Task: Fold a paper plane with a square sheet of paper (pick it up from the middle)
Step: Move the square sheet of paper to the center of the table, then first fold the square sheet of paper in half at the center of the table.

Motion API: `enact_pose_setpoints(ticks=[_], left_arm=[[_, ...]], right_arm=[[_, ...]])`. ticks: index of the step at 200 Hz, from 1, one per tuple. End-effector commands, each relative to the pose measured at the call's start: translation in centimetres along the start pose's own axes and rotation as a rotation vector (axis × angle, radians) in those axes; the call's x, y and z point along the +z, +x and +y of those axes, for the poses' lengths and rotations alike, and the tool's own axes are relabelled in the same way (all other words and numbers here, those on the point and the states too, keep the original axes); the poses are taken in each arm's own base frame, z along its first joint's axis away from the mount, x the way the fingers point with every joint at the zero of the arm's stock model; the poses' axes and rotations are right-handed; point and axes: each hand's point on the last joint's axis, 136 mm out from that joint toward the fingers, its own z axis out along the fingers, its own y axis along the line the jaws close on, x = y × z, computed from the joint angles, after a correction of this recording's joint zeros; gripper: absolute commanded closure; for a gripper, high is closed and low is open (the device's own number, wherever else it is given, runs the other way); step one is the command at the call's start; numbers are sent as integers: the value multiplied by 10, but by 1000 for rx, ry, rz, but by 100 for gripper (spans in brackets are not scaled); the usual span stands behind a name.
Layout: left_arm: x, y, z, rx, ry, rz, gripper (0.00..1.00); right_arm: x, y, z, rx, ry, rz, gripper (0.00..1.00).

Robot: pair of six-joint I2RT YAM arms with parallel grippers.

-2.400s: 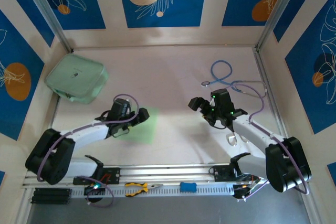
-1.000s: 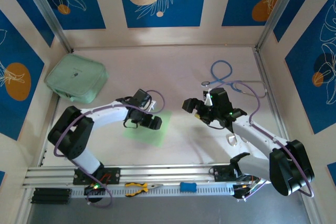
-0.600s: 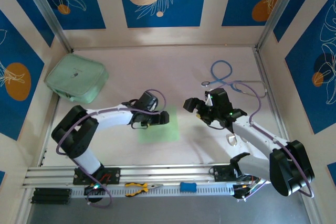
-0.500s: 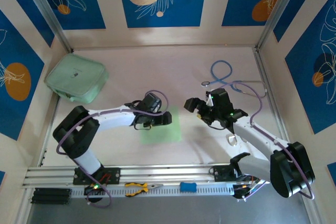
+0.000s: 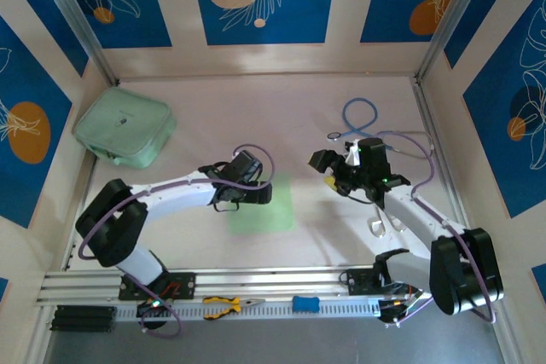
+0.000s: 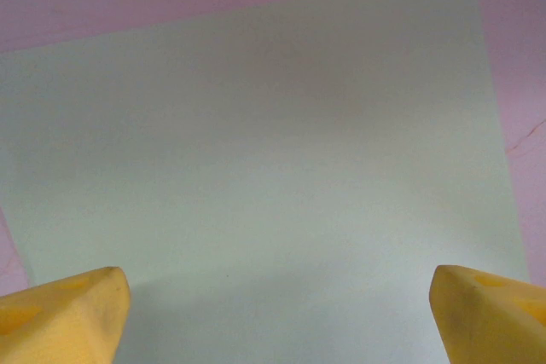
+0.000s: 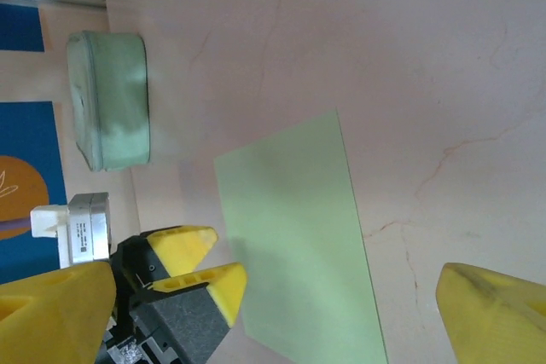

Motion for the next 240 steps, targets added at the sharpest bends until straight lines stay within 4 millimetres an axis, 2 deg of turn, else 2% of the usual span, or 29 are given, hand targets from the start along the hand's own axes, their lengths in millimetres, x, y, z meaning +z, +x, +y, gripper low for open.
enact_pose_setpoints(ticks=[1, 32, 48, 80, 240], left_arm=[[4, 7, -4, 20, -12, 92, 11], [8, 10, -5, -50, -80, 162, 12], [8, 10, -9, -41, -116, 186, 12], [10, 13, -4, -17, -225, 242, 11], [35, 34, 1, -37, -276, 332, 10]], right_arm=[[5, 14, 12, -31, -31, 98, 3], [10, 19, 7, -37, 20, 106, 3], [10, 21, 5, -41, 38, 102, 3], [12, 23, 4, -55, 56, 109, 3], [13, 26, -6, -47, 104, 103, 3]])
